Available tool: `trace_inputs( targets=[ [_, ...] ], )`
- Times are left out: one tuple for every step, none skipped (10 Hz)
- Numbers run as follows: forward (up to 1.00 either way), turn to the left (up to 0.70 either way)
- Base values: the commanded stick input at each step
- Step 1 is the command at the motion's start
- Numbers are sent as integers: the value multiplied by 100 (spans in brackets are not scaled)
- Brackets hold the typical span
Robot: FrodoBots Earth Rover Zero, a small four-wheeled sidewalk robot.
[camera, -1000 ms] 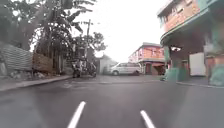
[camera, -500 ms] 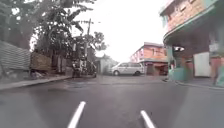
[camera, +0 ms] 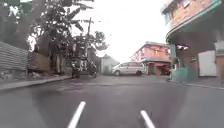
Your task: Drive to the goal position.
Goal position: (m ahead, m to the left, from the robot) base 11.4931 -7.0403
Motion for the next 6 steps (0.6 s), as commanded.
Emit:
trace_inputs(
  targets=[
    [70,0],
    [70,0],
    [70,0],
    [70,0],
    [70,0],
    [70,0]
  ],
)
